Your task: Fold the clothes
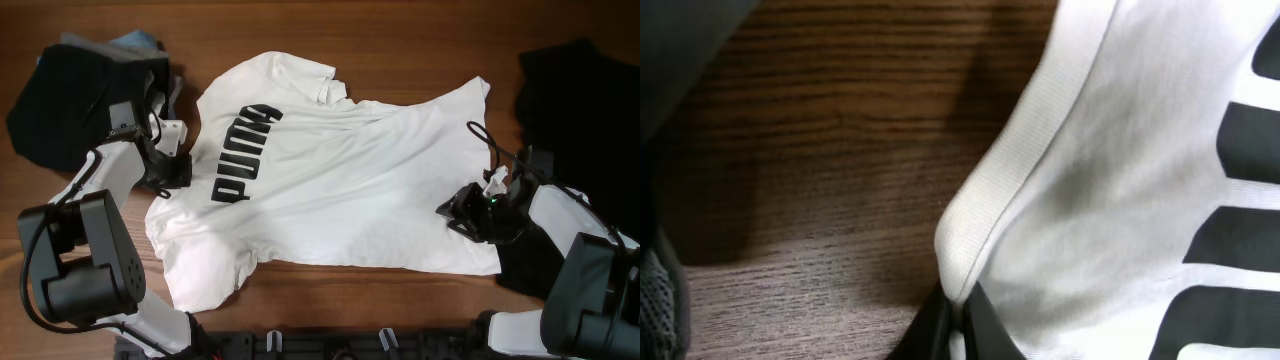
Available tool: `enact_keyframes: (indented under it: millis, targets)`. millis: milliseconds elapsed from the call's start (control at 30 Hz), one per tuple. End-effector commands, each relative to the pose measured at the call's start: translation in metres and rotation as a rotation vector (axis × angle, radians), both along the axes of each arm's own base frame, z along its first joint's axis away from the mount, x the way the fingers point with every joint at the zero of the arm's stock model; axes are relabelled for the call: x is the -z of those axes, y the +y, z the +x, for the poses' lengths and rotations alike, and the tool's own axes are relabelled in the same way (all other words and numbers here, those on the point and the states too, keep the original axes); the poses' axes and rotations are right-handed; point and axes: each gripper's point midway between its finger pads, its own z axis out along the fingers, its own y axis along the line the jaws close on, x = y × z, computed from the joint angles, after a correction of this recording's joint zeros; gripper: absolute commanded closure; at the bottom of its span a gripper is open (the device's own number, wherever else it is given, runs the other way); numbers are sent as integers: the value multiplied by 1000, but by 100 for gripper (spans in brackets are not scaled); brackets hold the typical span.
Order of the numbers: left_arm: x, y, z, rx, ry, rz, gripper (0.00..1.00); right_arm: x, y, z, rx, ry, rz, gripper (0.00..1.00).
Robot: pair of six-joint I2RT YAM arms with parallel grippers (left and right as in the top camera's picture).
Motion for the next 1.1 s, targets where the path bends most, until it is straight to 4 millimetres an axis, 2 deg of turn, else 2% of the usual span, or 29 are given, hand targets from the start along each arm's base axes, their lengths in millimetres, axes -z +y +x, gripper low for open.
enact_keyframes:
  millis: [0,67,133,200,267,500,567,600,633,733,800,867,900,967,1067]
  targets:
    - [-6,6,1,-51,-2,17,96,29,-16,-24,-29,97,-120,55]
    - [-27,9,8,-73,-40,27,96,29,-16,-25,-29,98,-120,55]
    - [-38,9,9,-114,-57,21,95,29,-16,-25,-29,98,-120,55]
    - [-41,6,2,-173,-33,0,96,29,-16,-25,-29,98,-120,54]
    - [-38,-8,-6,-186,13,-31,96,29,-16,-24,-28,97,-121,55]
    - [-34,-87,-22,16,88,-60,96,29,-16,-24,-28,95,-121,50]
    - [-32,-100,-30,56,115,-57,69,29,-16,-24,-28,95,-121,49]
    - [-32,-104,-34,71,129,-55,67,29,-16,-24,-28,95,-121,47]
    - [-32,-106,-36,76,137,-54,67,29,-16,-24,-29,94,-121,46]
    - [-34,-95,-42,66,160,4,85,29,-16,-24,-29,96,-121,42]
    - [-39,-84,-40,57,150,68,89,29,-16,-24,-29,96,-121,41]
    - [-49,-77,-36,49,127,105,89,29,-16,-24,-29,96,-121,41]
    - [-54,-74,-32,29,108,125,73,29,-16,-24,-29,96,-121,41]
    - [-61,-66,-20,-6,56,144,54,29,-16,-24,-29,94,-122,41]
    - [-60,-50,-3,-89,-2,112,50,29,-16,-24,-29,94,-122,40]
